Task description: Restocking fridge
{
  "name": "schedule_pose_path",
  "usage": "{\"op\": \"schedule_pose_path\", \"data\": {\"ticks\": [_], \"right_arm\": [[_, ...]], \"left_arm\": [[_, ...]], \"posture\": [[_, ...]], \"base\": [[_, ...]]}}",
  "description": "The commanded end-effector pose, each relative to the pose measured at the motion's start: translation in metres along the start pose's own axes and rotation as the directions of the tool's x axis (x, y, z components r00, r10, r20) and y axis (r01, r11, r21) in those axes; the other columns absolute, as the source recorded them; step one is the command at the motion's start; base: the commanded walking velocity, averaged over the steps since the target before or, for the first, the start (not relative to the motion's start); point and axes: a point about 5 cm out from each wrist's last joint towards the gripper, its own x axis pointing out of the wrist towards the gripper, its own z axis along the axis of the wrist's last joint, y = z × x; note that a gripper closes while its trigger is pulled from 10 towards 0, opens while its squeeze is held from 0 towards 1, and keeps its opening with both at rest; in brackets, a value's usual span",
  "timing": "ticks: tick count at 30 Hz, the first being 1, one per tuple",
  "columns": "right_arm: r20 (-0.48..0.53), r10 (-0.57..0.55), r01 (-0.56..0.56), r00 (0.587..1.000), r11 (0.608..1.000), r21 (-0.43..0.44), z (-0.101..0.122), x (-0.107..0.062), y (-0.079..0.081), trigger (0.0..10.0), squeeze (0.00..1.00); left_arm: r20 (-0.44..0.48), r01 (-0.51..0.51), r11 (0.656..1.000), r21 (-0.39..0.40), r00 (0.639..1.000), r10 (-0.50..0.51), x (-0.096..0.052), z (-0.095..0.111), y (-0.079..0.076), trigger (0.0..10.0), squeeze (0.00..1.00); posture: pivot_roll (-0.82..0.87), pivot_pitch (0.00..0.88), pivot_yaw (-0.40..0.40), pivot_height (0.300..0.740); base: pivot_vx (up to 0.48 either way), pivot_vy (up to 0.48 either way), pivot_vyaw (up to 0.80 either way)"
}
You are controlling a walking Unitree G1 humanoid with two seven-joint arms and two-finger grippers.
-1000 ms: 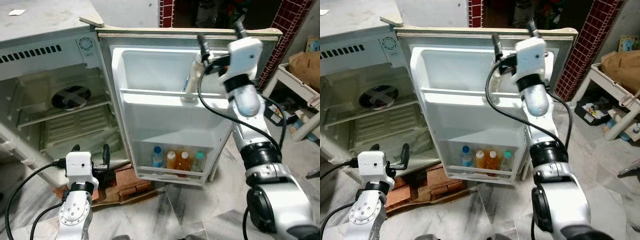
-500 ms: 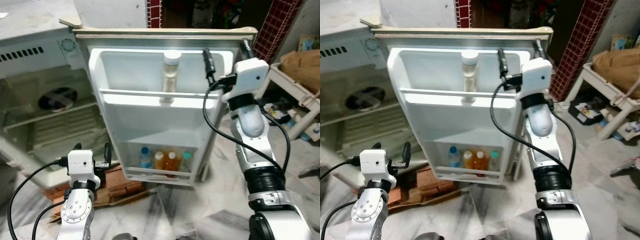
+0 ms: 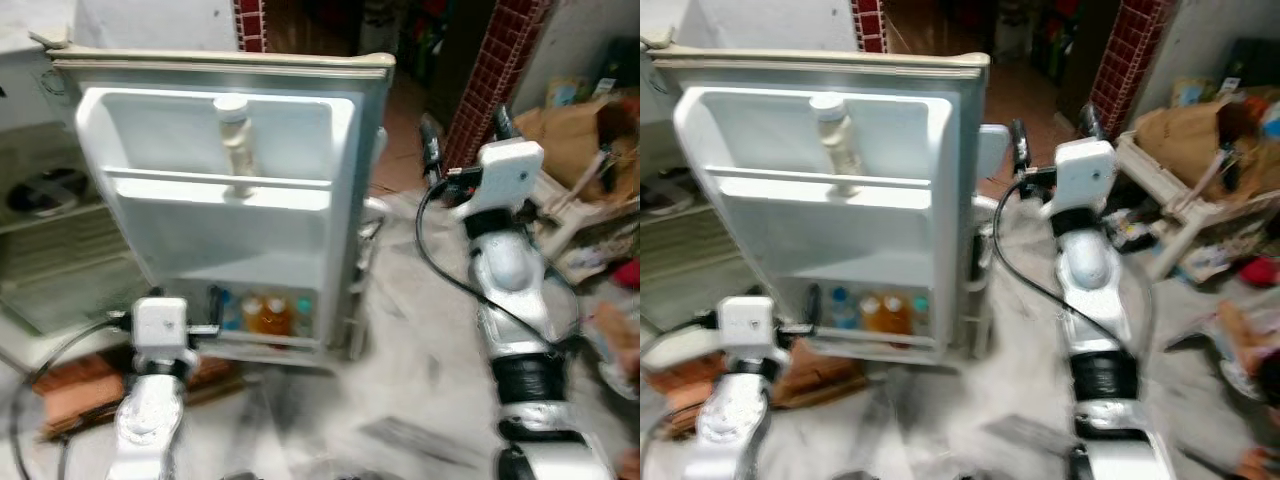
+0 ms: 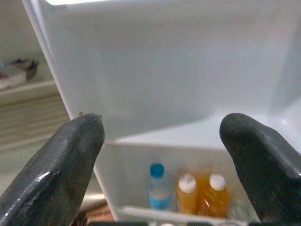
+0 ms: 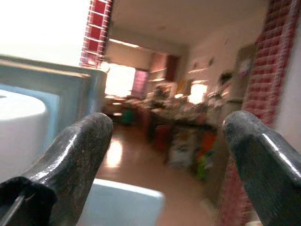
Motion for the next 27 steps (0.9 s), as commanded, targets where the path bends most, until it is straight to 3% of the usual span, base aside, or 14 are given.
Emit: {"op": "schedule_pose_path", "data": {"ticks": [1,4,16,27], "right_arm": [[-0.012,0.021,-0.02,1.0,0.999,0.042,0.001,0.002,-0.002,10.0,0.0],[-0.023,0.031,-0.03,0.999,0.999,0.044,-0.001,-0.001,-0.002,10.0,0.0],[-0.096,0.086,-0.079,0.992,0.995,0.068,-0.018,-0.014,0.005,10.0,0.0],[-0.285,0.047,-0.025,0.957,0.997,0.08,-0.058,-0.046,0.008,10.0,0.0]], "left_arm": [[0.012,-0.003,1.0,0.002,1.0,0.003,0.002,0.003,0.001,10.0,0.0],[0.012,-0.005,1.0,0.002,1.0,0.005,0.002,0.004,0.001,10.0,0.0],[0.043,-0.047,0.999,0.018,0.998,0.047,0.002,0.013,0.011,10.0,0.0],[0.03,-0.033,0.999,-0.006,0.999,0.033,-0.005,0.006,0.003,10.0,0.0]], "posture": [[0.04,0.014,0.021,0.74],[0.04,0.018,0.021,0.74],[0.07,0.05,0.009,0.74],[0.06,0.039,0.004,0.74]], "base": [[0.0,-0.48,0.0],[0.0,-0.367,0.0],[0.0,-0.086,0.79],[0.0,0.0,0.79]]}}
